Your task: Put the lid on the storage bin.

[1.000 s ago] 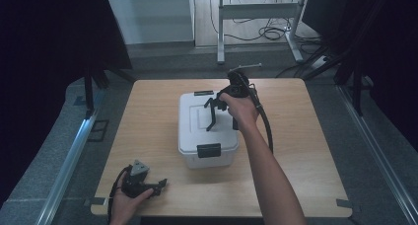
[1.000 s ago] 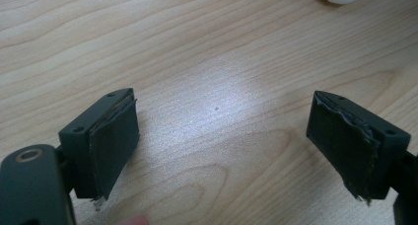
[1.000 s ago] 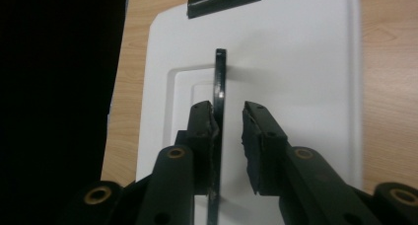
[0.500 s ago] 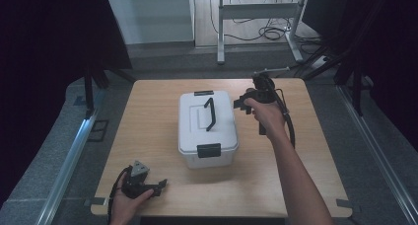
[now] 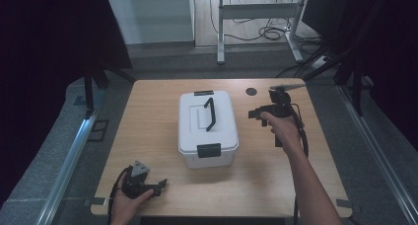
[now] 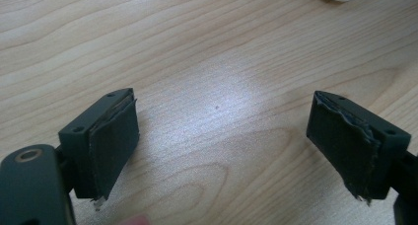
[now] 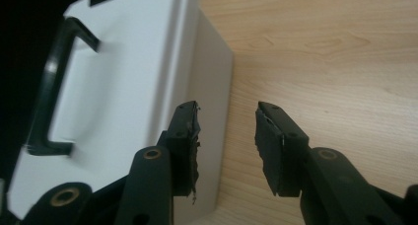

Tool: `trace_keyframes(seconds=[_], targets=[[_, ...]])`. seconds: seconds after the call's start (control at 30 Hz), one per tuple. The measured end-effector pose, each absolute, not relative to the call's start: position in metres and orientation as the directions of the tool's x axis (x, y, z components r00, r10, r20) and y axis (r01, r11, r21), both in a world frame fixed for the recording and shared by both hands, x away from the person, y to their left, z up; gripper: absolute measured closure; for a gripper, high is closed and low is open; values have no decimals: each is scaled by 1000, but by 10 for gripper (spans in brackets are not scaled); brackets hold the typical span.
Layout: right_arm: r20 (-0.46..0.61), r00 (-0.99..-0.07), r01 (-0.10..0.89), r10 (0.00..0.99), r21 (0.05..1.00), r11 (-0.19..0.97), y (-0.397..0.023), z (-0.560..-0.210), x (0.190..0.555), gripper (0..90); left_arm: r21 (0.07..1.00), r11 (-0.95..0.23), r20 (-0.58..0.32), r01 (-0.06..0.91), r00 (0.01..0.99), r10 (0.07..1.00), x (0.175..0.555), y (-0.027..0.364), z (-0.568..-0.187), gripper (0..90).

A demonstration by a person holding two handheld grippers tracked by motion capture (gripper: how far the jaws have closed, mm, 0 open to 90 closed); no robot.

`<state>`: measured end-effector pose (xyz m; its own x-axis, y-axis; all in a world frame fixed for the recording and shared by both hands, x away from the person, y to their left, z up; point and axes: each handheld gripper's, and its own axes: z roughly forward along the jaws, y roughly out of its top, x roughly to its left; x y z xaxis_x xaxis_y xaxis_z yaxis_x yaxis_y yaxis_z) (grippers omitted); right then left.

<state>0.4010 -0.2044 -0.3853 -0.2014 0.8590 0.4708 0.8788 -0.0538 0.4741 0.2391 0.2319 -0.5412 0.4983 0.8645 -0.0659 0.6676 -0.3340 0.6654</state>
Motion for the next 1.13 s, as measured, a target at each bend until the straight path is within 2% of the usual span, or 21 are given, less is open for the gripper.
trace_keyframes(seconds=[0.17, 0.33, 0.57, 0.87, 1.13], targets=[[458, -185, 882, 869, 467, -59, -213, -405, 396, 564, 667, -334, -65, 667, 498, 865, 239, 232, -542, 125], [446, -202, 865, 872, 499, -55, -218, -422, 386, 523, 669, -333, -65, 664, 499, 864, 239, 232, -542, 124], [451, -208, 854, 868, 516, -64, -228, -464, 364, 490, 669, -338, -57, 662, 499, 865, 238, 231, -542, 123], [453, -237, 835, 859, 547, -58, -236, -485, 354, 484, 669, -344, -48, 659, 500, 864, 238, 230, -542, 122], [445, -257, 823, 858, 567, -48, -235, -486, 353, 463, 669, -347, -43, 657, 501, 865, 238, 230, -543, 121]])
